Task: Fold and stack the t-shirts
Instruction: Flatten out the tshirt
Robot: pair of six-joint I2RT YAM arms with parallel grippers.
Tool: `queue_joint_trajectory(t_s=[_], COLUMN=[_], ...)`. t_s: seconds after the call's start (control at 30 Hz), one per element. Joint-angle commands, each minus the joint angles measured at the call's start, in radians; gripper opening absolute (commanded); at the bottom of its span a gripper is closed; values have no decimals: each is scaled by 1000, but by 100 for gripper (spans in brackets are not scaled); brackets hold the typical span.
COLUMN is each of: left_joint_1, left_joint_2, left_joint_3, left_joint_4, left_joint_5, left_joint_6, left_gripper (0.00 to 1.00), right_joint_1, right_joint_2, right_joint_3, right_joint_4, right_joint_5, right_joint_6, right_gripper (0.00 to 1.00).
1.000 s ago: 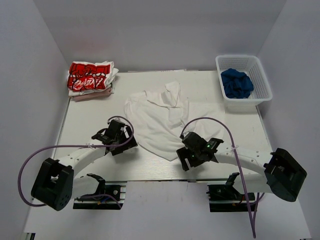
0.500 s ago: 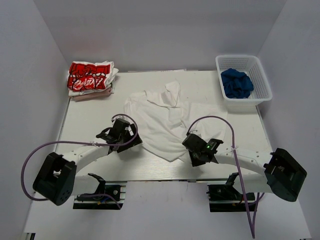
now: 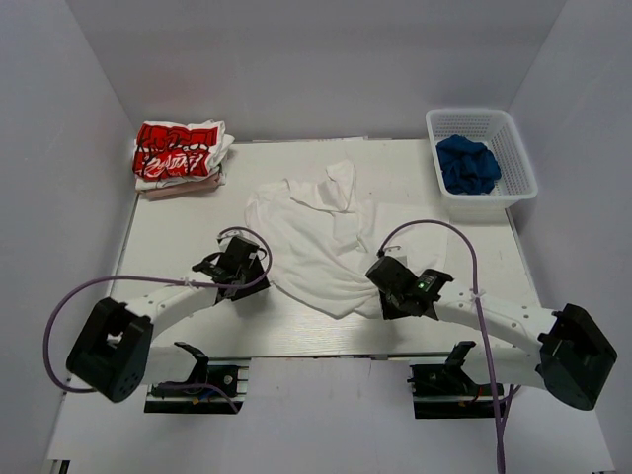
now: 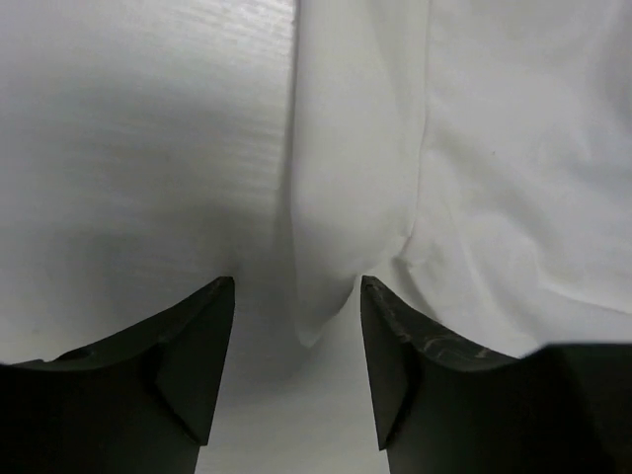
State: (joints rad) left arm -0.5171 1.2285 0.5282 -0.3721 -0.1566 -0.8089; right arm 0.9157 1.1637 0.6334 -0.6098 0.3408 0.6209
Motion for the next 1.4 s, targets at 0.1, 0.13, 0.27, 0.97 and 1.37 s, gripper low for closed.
queue_joint_trajectory(t_s=[0.1, 0.13, 0.27, 0.97, 1.37], left_joint_1=[-37, -37, -57, -66, -41], left_joint_2=[180, 193, 206, -254, -322], left_joint_3=[27, 36, 104, 993, 1541], left_joint_4=[-61, -47, -111, -248, -350], left_joint_5=[-80, -89, -141, -143, 374], left_joint_6=[11, 22, 22, 517, 671], left_gripper=[57, 40, 0, 0, 0], right_joint_1=[-21, -26, -37, -74, -78], right_joint_2=[-53, -62, -114, -357, -315], right_joint_3=[48, 45, 67, 846, 1342], right_joint_4=[7, 8, 10, 116, 27], right_joint_5=[9, 10, 62, 326, -20], right_joint_6=[-18, -20, -15, -466, -661], right_gripper=[0, 0, 0, 0, 0])
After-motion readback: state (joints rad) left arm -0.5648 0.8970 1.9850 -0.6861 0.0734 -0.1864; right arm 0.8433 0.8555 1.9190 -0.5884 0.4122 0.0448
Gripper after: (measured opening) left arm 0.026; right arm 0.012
